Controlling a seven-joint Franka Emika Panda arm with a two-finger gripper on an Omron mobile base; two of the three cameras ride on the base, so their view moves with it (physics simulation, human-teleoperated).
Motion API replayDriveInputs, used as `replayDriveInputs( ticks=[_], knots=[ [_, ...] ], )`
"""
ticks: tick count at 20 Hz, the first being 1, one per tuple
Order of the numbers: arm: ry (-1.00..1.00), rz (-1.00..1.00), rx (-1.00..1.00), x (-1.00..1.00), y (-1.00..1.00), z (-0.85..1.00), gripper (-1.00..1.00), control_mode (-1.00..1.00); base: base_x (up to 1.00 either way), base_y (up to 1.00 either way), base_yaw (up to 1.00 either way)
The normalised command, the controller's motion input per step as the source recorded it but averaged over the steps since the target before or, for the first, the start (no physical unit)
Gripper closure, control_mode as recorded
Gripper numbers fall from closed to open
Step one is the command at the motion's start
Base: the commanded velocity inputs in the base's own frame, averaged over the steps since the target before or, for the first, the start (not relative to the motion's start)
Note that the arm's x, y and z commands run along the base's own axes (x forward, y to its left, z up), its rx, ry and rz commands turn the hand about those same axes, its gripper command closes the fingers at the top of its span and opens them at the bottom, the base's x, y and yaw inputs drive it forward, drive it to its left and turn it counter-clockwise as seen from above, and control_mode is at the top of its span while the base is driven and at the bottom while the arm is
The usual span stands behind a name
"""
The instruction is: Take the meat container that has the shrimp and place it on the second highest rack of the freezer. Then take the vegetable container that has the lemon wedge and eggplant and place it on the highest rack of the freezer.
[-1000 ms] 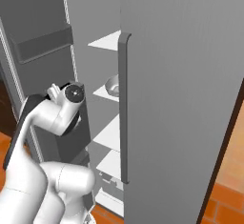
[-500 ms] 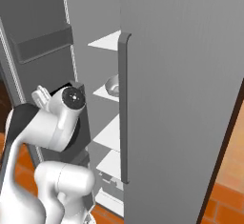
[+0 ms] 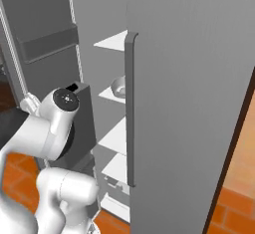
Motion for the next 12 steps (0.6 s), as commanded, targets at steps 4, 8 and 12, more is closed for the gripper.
replayDriveInputs(
  ticks=[4,8,12],
  knots=[
    [0.00,0.00,0.00,0.00,0.00,0.00,-1.00,1.00,-1.00,0.03,0.21],
    [0.00,0.00,0.00,0.00,0.00,0.00,-1.00,1.00,-0.75,0.66,0.57],
    [0.00,0.00,0.00,0.00,0.00,0.00,-1.00,1.00,-0.47,0.90,0.66]
  ],
)
